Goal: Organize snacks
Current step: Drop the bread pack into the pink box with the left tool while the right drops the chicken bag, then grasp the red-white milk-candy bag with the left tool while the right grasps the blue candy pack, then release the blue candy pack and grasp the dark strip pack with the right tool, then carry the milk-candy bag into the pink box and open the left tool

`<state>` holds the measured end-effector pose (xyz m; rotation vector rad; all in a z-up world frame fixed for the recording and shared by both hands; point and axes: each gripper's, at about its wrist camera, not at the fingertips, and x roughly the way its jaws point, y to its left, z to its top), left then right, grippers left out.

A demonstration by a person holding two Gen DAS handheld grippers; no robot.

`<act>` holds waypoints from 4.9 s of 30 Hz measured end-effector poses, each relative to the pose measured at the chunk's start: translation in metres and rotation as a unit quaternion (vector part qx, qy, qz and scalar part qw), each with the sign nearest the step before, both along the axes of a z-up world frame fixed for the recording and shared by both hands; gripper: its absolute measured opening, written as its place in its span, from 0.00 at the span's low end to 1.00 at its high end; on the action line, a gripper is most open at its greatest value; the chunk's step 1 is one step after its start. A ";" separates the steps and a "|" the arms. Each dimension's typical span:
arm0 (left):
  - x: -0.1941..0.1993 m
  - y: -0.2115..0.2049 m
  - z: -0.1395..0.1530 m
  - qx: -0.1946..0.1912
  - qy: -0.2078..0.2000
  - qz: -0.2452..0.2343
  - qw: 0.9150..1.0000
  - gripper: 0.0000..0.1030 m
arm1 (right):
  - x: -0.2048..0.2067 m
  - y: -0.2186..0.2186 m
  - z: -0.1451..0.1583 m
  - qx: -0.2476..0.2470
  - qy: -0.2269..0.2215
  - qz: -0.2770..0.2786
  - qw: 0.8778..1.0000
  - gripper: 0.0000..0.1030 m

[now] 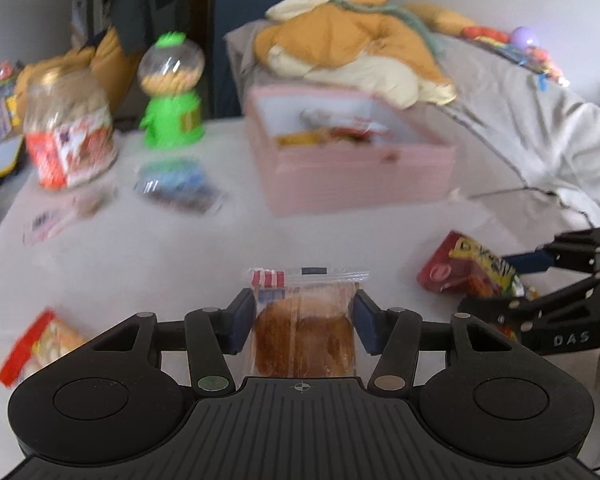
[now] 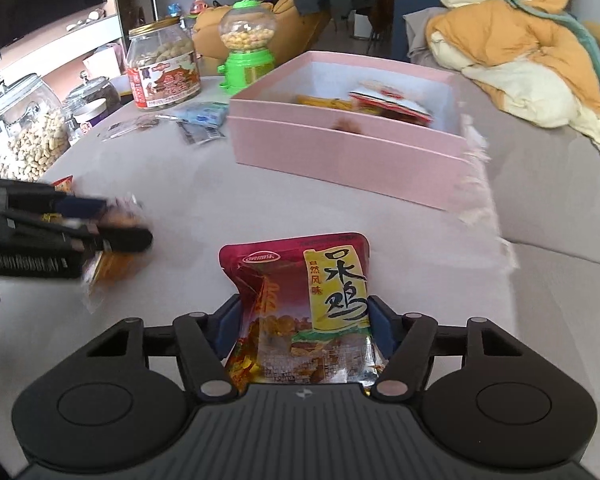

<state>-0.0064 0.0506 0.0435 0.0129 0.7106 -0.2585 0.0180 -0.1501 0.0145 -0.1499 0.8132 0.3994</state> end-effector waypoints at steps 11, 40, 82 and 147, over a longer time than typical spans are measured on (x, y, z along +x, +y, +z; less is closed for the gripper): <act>0.044 -0.031 0.067 -0.017 -0.086 -0.024 0.996 0.54 | -0.009 -0.043 0.028 0.038 -0.035 -0.027 0.998 0.63; 0.086 0.108 0.060 -0.211 -0.066 0.089 0.971 0.54 | 0.140 -0.003 0.128 0.092 -0.092 -0.048 0.990 0.82; 0.020 0.141 -0.030 -0.100 0.028 0.155 0.983 0.55 | 0.071 0.155 0.015 -0.015 0.078 0.130 0.988 0.58; 0.019 0.050 0.066 -0.148 -0.077 0.008 0.986 0.50 | 0.004 0.027 0.057 0.004 -0.047 0.054 0.997 0.39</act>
